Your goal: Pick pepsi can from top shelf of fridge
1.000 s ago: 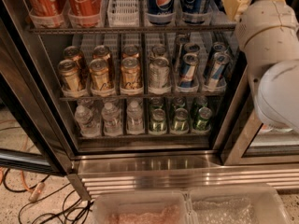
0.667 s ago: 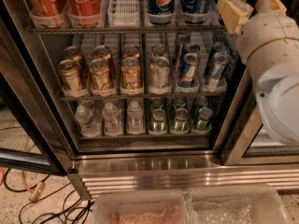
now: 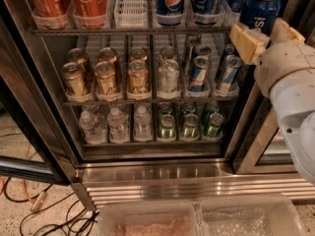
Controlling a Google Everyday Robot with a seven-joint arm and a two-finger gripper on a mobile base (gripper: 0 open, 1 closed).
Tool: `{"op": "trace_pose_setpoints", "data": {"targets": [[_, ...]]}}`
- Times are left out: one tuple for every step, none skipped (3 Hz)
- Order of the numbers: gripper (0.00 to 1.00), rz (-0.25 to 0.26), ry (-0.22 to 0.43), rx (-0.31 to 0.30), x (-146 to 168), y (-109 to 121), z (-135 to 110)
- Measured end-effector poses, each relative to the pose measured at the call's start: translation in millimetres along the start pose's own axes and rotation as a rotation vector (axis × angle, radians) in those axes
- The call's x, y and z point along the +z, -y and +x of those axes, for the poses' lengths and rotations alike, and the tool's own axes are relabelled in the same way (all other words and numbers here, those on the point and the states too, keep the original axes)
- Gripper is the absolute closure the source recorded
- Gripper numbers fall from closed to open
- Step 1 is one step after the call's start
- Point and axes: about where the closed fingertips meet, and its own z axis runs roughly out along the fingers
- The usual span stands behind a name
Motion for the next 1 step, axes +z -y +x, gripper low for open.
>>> {"op": "trace_pose_setpoints", "data": {"targets": [[1.00, 0.010, -0.032, 0.002, -10.2, 4.1, 10.4]]}}
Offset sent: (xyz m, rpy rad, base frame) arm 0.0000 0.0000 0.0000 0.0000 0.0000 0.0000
